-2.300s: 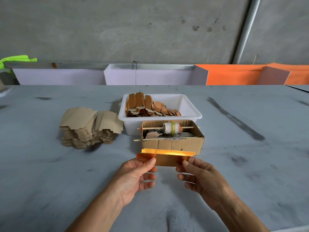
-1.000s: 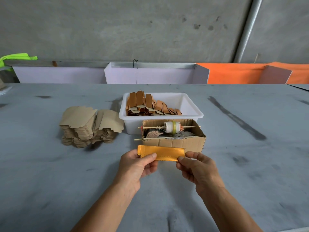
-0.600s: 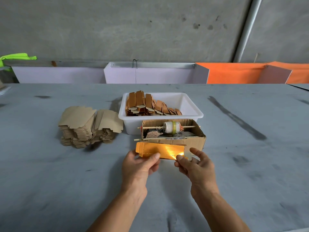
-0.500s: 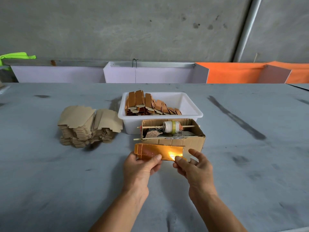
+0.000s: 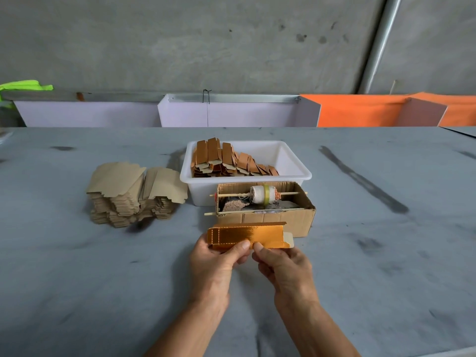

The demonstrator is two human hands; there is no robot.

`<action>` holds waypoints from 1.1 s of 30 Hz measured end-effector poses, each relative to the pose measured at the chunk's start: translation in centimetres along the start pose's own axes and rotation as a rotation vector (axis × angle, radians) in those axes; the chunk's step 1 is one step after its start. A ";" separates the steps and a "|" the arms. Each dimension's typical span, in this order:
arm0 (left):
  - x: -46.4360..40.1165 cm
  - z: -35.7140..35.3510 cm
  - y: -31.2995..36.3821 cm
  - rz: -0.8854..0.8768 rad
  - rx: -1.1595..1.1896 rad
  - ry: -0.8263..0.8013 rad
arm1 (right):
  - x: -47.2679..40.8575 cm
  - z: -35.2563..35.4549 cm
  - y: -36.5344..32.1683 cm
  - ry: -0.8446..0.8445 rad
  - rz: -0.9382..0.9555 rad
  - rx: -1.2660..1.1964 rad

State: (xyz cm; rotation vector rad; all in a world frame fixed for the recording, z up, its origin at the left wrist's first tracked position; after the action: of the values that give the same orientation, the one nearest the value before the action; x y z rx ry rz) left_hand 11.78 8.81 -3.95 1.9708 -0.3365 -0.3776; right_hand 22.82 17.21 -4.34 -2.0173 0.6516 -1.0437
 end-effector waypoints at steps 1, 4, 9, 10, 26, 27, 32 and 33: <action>-0.1 0.1 0.0 0.003 0.007 -0.001 | 0.0 0.0 0.0 -0.011 -0.011 0.001; -0.2 0.3 0.1 0.015 0.029 -0.016 | -0.1 0.2 -0.2 -0.043 -0.048 -0.025; -0.1 0.3 0.1 0.051 0.072 -0.045 | -0.1 0.6 -0.3 -0.073 -0.078 -0.029; -0.1 0.2 0.1 0.060 0.082 -0.055 | -0.1 0.7 -0.4 -0.074 -0.082 -0.027; -0.5 0.2 0.7 -0.026 0.116 -0.204 | -0.3 1.4 -1.3 -0.172 -0.070 -0.255; -0.4 0.0 0.7 -0.042 0.113 -0.225 | -0.2 1.3 -1.4 -0.174 -0.068 -0.266; -0.4 -0.4 0.6 0.003 0.164 -0.288 | -0.3 1.5 -1.5 -0.163 -0.044 -0.233; -0.4 -0.5 0.5 0.026 0.189 -0.312 | -0.3 1.6 -1.5 -0.165 -0.029 -0.213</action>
State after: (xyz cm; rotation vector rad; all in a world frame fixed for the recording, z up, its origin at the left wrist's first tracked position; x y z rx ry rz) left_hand 11.59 9.11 -3.23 2.0888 -0.6145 -0.6592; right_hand 24.11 18.96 -3.86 -2.2746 0.6705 -0.8416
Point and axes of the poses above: each hand's wrist, its own x-axis away from the middle knuckle, its own z-axis out of the back of the hand, y = z × x, the point moved 6 cm from there along -x, towards the middle knuckle, and after that the axes turned 14 degrees about -z, right-handed, at the moved point
